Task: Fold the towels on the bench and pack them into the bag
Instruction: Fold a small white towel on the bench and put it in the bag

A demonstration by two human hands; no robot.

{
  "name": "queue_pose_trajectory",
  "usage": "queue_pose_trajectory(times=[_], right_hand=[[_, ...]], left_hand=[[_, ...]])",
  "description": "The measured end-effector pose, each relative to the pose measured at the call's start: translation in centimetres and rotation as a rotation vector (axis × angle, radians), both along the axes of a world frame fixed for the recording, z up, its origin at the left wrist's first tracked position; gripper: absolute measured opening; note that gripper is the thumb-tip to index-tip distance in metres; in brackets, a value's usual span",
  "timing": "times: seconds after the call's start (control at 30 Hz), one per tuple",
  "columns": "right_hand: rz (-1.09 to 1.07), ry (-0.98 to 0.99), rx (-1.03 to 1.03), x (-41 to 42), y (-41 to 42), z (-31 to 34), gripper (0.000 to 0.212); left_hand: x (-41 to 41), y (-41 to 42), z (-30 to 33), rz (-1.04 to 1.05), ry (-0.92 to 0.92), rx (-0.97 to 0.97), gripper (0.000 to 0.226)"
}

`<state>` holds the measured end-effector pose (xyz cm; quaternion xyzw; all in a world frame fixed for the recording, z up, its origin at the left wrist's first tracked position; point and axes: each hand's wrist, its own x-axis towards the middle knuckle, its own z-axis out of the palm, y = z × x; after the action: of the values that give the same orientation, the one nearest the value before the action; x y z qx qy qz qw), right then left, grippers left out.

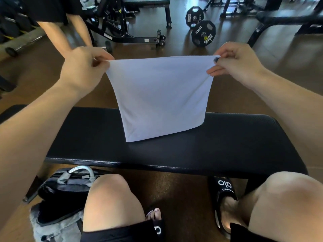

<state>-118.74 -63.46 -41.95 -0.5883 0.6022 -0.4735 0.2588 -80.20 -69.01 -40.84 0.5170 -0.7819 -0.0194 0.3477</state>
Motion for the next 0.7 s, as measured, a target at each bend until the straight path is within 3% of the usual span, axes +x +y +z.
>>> queue_pose_trajectory(times=[0.23,0.4,0.53,0.7], right_hand=[[-0.147,0.069,-0.05,-0.3,-3.3,1.0,0.026],[-0.247,0.038,-0.273,-1.3,-2.5,3.1,0.029],[-0.215,0.167,-0.051,-2.0,1.9,-2.6,0.014],[0.06,0.56,0.352,-1.1,8.3,-11.7,0.022]], left_hand=[[-3.7,-4.6,0.8,0.111,0.055,0.065,0.022],[-5.5,-5.3,3.1,0.078,0.122,-0.095,0.025],[-3.4,-3.0,-2.2,-0.254,0.012,-0.028,0.018],[0.1,2.2,-12.7,-0.485,-0.401,0.175,0.018]])
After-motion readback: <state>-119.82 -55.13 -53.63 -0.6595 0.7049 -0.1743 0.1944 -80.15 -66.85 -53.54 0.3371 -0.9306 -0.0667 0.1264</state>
